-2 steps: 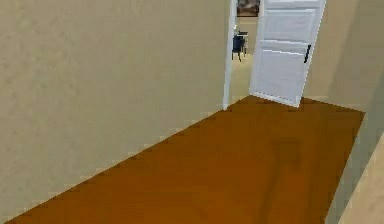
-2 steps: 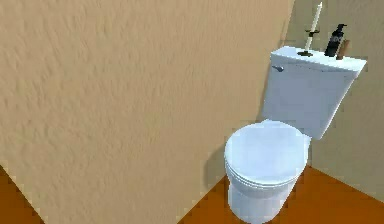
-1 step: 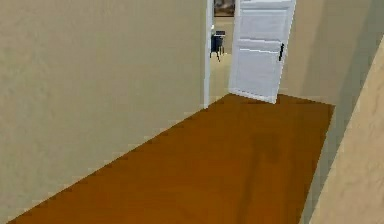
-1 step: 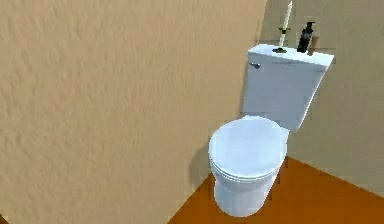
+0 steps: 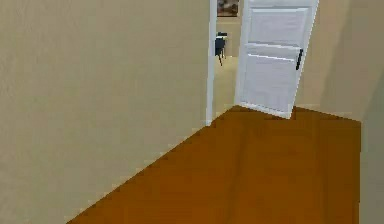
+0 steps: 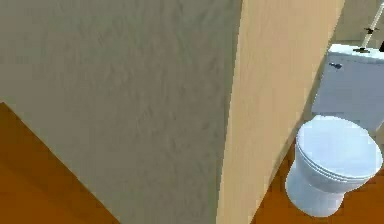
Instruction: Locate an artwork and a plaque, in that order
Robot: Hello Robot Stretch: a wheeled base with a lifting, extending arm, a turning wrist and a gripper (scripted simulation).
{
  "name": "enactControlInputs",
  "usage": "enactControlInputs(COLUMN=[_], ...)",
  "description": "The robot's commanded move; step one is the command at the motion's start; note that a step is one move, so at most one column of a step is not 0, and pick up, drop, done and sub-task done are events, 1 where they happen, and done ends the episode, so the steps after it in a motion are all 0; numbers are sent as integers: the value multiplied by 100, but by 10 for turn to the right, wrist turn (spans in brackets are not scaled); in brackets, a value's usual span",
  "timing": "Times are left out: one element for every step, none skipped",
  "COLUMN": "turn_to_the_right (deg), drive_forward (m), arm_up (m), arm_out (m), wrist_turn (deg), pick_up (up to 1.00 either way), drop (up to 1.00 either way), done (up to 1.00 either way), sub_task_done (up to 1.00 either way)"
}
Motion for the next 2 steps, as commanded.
enactControlInputs(turn_to_the_right=[180,0], drive_forward=[0,100], arm_up=[0,0], arm_out=[0,0], wrist_turn=[0,0], pick_up=[0,0], drop=[0,0], done=[0,0], sub_task_done=[0,0])
